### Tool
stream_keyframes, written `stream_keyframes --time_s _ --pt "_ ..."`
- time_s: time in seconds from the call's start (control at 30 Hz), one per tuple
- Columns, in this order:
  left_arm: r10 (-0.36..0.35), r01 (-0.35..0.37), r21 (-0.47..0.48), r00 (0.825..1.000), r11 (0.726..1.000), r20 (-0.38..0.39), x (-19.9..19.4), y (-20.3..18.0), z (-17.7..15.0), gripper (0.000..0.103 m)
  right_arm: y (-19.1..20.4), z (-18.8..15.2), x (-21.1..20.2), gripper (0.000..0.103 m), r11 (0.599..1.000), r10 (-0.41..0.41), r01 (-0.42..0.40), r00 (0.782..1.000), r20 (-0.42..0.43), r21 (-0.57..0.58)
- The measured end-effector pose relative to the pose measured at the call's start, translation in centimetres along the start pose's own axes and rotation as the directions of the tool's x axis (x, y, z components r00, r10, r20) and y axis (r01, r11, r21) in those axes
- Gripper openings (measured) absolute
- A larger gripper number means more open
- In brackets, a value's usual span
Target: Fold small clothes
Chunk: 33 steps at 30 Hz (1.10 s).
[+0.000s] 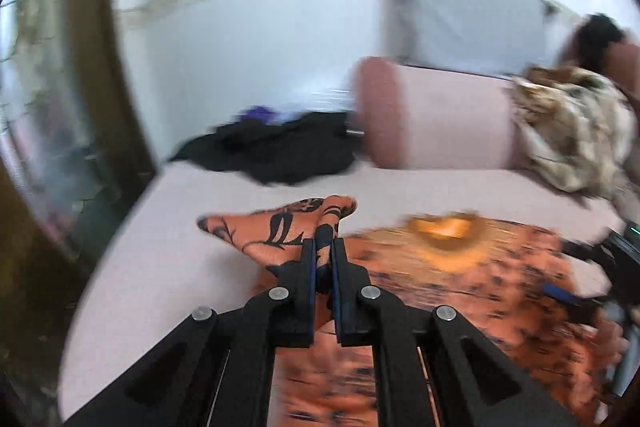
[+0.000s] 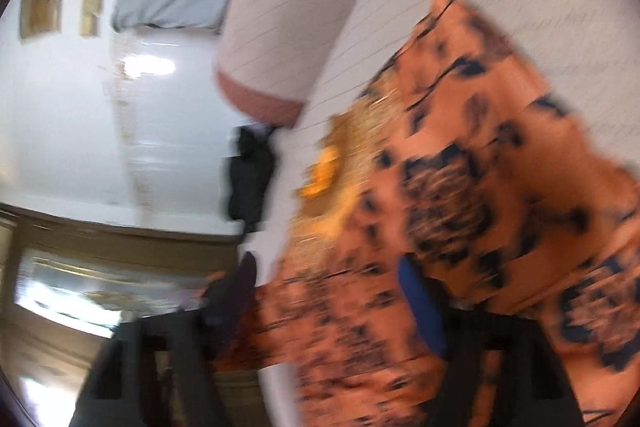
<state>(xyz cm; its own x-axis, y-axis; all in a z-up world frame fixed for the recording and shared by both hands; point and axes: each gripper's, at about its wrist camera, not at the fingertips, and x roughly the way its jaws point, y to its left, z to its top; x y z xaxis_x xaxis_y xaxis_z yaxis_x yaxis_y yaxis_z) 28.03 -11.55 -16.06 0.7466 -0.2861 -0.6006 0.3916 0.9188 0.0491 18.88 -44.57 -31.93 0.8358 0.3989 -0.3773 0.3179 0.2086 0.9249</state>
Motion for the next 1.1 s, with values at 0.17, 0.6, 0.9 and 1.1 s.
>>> stream_keyframes --time_s 0.17,0.6,0.9,1.1 --pt "-0.125 0.130 0.092 0.990 0.987 -0.066 2.5 -7.3 -4.6 0.010 1.0 0.6 0.1 0.078 0.998 0.044 -0.045 0.998 -0.045 -0.033" --pt "-0.011 0.018 -0.340 1.000 0.940 0.024 3.9 2.1 -7.9 0.074 2.2 -2.6 4.6 0.068 0.977 -0.051 0.002 0.974 -0.222 -0.215" --pt "0.097 -0.201 -0.439 0.964 0.876 -0.249 8.4 5.7 -9.4 0.074 3.0 -4.8 8.2 0.068 0.968 -0.047 -0.021 0.964 -0.261 -0.250" --pt "0.085 -0.217 -0.498 0.958 0.840 -0.273 8.6 7.5 -9.9 0.074 3.1 -4.9 15.6 0.068 0.977 -0.115 0.059 0.954 -0.276 -0.204"
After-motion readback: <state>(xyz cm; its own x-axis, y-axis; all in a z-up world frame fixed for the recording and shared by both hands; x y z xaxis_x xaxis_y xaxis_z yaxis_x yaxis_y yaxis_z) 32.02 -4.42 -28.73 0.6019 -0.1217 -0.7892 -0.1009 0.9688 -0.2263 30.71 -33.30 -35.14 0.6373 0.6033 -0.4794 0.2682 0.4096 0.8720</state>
